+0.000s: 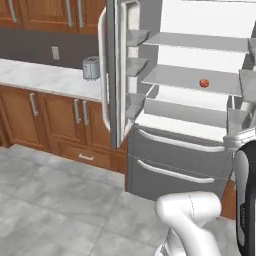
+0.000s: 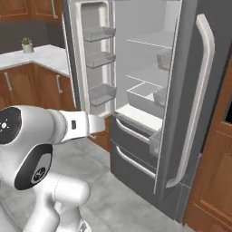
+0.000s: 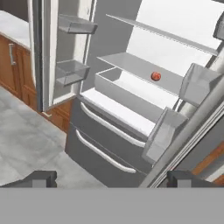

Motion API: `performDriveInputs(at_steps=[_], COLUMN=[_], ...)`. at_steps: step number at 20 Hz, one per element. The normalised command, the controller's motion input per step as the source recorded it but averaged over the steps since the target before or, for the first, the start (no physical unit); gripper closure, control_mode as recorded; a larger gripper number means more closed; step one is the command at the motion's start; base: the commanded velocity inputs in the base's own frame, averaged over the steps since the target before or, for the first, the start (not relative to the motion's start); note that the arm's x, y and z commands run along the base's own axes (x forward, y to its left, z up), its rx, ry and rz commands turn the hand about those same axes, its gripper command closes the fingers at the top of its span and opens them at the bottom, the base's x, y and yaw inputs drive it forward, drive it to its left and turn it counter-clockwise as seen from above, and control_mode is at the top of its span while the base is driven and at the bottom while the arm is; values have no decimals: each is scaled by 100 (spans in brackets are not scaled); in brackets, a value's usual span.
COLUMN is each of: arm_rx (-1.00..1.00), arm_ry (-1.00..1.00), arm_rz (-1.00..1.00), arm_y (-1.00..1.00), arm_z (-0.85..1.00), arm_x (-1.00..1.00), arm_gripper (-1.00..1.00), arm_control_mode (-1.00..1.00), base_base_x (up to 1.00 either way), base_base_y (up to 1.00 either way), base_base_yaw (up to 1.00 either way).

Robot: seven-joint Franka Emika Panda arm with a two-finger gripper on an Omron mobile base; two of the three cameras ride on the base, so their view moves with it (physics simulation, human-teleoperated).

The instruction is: Retrieve the banana and peach from the fridge and place them into the bowl on the dining table.

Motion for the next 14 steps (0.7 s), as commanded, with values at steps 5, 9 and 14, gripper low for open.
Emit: performDriveInputs(at_steps=[5, 9, 14], arm_rx=[0, 0, 0], arm_ry=[0, 0, 0], arm_rz=[0, 0, 0], arm_y=[0, 0, 0], arm_z=[0, 0, 0], arm_x=[0, 0, 0], arm_gripper=[-100, -100, -100], arm_control_mode=[100, 100, 100], base_base_x=[47, 53, 62], base_base_y=[22, 39, 50], base_base_yaw=[-50, -49, -48])
